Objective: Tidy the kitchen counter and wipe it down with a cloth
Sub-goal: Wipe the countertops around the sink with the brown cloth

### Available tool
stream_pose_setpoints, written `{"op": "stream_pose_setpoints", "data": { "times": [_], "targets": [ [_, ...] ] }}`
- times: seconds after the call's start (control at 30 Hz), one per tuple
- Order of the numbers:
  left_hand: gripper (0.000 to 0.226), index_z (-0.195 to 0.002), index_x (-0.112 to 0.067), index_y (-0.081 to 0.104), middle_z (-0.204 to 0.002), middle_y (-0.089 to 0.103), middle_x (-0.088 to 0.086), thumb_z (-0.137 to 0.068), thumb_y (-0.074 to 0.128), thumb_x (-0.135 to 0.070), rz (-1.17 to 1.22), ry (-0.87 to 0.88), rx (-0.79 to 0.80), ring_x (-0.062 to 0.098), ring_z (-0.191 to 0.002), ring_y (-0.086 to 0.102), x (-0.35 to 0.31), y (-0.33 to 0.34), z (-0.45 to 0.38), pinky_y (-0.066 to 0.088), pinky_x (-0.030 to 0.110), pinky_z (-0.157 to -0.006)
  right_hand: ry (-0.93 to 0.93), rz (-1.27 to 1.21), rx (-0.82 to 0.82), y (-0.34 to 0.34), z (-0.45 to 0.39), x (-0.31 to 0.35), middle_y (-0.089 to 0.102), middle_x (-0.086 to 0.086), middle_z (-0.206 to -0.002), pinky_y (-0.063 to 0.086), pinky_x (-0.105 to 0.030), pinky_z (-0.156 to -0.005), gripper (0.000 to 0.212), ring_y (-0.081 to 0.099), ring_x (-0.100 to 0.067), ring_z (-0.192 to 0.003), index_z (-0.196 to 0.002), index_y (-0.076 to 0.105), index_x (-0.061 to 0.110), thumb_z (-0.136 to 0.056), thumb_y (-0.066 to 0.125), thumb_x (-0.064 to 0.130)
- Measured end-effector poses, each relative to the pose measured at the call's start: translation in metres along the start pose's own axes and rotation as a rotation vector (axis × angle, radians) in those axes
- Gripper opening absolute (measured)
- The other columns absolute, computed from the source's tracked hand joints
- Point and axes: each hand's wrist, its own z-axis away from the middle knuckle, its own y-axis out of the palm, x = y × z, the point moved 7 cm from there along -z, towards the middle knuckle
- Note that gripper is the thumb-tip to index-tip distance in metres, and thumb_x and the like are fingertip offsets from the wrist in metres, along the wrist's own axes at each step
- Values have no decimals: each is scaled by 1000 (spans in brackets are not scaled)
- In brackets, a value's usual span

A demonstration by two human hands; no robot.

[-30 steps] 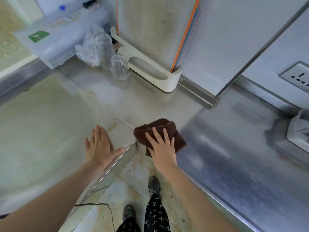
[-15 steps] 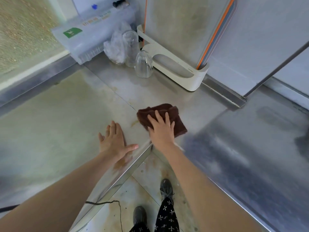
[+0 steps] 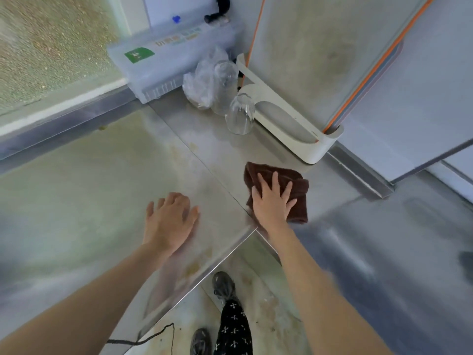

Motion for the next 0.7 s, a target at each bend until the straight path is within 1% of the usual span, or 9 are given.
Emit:
{"op": "stream_pose_setpoints", "data": {
  "times": [0.03, 0.1, 0.23, 0.3, 0.4, 0.47, 0.57, 0.63, 0.7],
  "targets": [
    [28, -104, -22, 57, -132, 49, 2, -90, 44, -42, 8, -27, -32, 29, -118, 46, 5, -2, -5, 26, 43, -106, -125, 31, 26, 12, 3, 24, 1, 8, -159, -3, -60, -111, 47, -11, -32, -144, -144, 24, 42, -98, 31, 43],
    [34, -116, -21, 54, -140, 42, 6, -89, 48, -40, 21, -104, -57, 31, -124, 42, 15, -4, -12, 26, 44, -106, -389, 107, 93, 34, 20, 59, 3, 11, -158, -4, -57, -112, 47, -9, -29, -145, -143, 24, 44, -98, 34, 43],
    [51, -135, -25, 39, -152, 25, 6, -90, 43, -49, 1, -190, 26, 29, -136, 29, 32, -4, -24, 18, 47, -113, -610, 292, 214, 26, 8, 46, -1, 13, -158, 1, -54, -116, 57, -6, -22, -146, -145, 13, 45, -97, 41, 37],
    [57, -142, -27, 29, -156, 16, 4, -91, 38, -52, -24, -222, 61, 26, -142, 18, 43, -8, -30, 12, 47, -115, -623, 316, 180, 8, -19, 33, 1, 11, -158, 9, -54, -115, 65, -2, -21, -146, -147, 2, 40, -95, 42, 42],
    [61, -146, -27, 20, -158, 7, 3, -92, 35, -52, -10, -319, 62, 24, -145, 7, 64, -19, -34, 6, 46, -116, -436, 117, 78, -11, -65, 38, 4, 2, -159, 8, -51, -115, 86, 3, -25, -146, -149, -7, 21, -90, 50, 48],
    [61, -146, -27, 19, -158, 6, 2, -93, 36, -51, -3, -374, 63, 23, -146, 6, 76, -24, -36, 6, 46, -116, -328, 39, -2, -11, -81, 56, 7, -2, -159, 7, -47, -115, 83, 4, -25, -146, -150, 4, 13, -90, 53, 43],
    [60, -147, -27, 19, -158, 6, 3, -94, 34, -49, 32, -431, 78, 24, -146, 5, 85, -26, -37, 6, 47, -117, -320, -39, -101, -2, -86, 88, 23, -2, -155, 7, -47, -117, 54, 9, -22, -145, -144, 32, 14, -95, 48, 29],
    [58, -147, -26, 18, -159, 4, 2, -95, 32, -48, 63, -443, 90, 24, -146, 3, 86, -25, -38, 5, 47, -117, -425, -179, -38, 12, -77, 115, 39, -1, -148, 10, -47, -117, 42, 17, -21, -144, -137, 44, 14, -96, 48, 23],
    [57, -147, -26, 17, -159, 3, 1, -95, 29, -48, 78, -451, 93, 23, -146, 2, 85, -25, -40, 4, 47, -117, -532, -263, 86, 29, -62, 137, 44, 1, -144, 8, -43, -115, 40, 21, -20, -143, -136, 48, 16, -96, 49, 17]
  ]
}}
